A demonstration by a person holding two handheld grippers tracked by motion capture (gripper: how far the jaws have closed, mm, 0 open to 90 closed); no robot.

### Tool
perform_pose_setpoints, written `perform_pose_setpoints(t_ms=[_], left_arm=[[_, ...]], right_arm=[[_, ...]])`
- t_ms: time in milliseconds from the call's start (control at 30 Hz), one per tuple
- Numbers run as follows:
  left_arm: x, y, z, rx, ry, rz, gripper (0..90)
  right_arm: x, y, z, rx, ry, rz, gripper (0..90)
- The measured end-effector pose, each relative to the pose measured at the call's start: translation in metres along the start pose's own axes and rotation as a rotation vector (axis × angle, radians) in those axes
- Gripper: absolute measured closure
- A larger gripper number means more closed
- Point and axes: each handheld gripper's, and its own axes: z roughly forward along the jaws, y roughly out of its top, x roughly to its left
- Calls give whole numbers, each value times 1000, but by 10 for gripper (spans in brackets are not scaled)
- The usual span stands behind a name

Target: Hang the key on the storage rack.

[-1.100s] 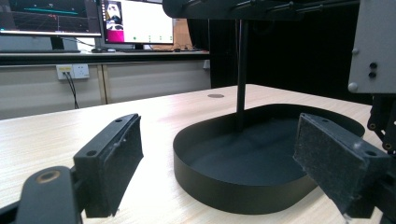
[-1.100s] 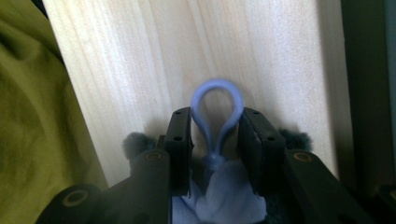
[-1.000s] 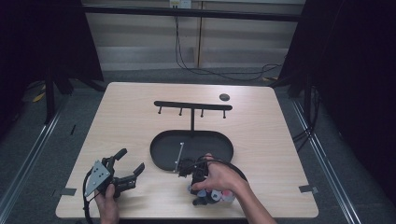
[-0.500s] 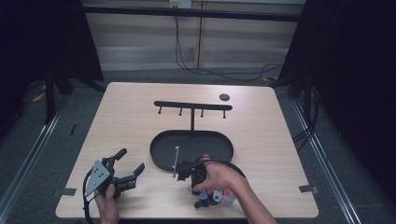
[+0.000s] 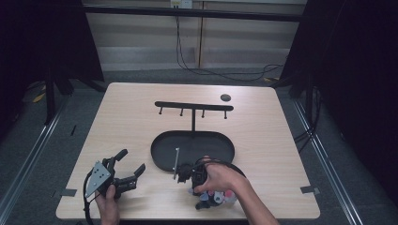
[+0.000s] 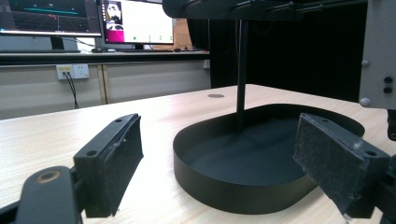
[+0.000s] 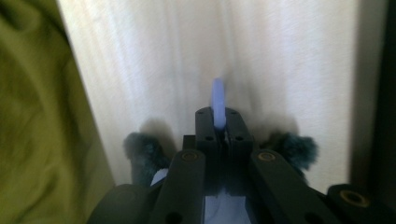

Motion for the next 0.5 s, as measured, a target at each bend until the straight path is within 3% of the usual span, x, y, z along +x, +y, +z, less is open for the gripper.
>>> perform_pose_setpoints(t_ms=[200, 500], left_arm=[[0, 0, 0, 0, 1, -1, 152], [0, 0, 0, 0, 0, -1, 152]], right_arm=[[0, -3, -6, -28, 14, 0, 874], [-1, -13, -35, -82, -24, 24, 874]])
